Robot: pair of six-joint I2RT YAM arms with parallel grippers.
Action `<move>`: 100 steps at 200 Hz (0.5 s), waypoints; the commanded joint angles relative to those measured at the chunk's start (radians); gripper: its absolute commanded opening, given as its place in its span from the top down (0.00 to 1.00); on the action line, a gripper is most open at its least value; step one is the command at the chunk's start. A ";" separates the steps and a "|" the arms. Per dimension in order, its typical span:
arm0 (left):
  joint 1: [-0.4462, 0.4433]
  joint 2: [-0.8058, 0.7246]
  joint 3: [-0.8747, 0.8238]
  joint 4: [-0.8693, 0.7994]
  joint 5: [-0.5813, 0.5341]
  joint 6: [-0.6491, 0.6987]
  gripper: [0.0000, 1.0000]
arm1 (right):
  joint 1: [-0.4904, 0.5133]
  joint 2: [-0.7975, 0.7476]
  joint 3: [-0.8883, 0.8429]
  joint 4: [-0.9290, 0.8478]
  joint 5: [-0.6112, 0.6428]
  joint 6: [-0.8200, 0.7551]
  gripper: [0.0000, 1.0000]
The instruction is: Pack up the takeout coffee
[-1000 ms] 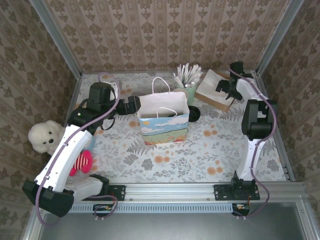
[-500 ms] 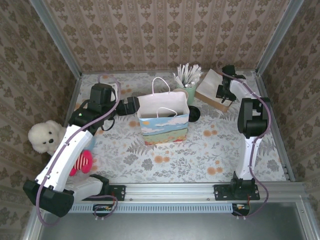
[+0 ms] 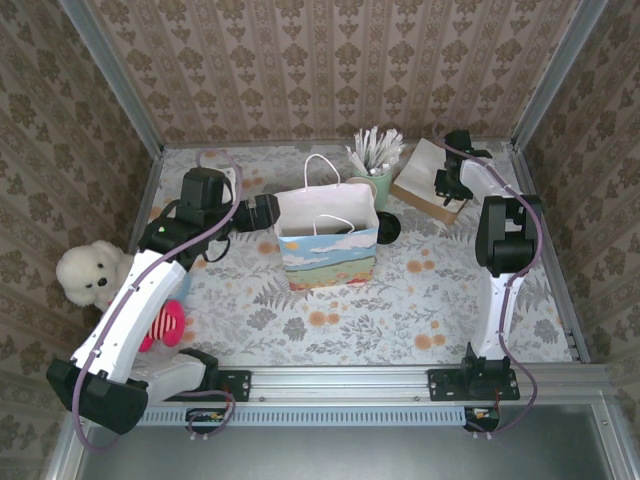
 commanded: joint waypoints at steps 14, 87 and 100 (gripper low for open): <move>-0.003 -0.010 -0.004 0.017 0.004 -0.012 0.00 | 0.005 -0.105 -0.039 0.048 0.026 0.001 0.90; -0.004 -0.008 -0.009 0.046 0.004 -0.011 0.00 | 0.005 -0.292 -0.239 0.299 0.000 -0.007 1.00; -0.004 -0.008 -0.011 0.050 0.001 -0.010 0.00 | 0.005 -0.335 -0.300 0.371 -0.016 -0.017 1.00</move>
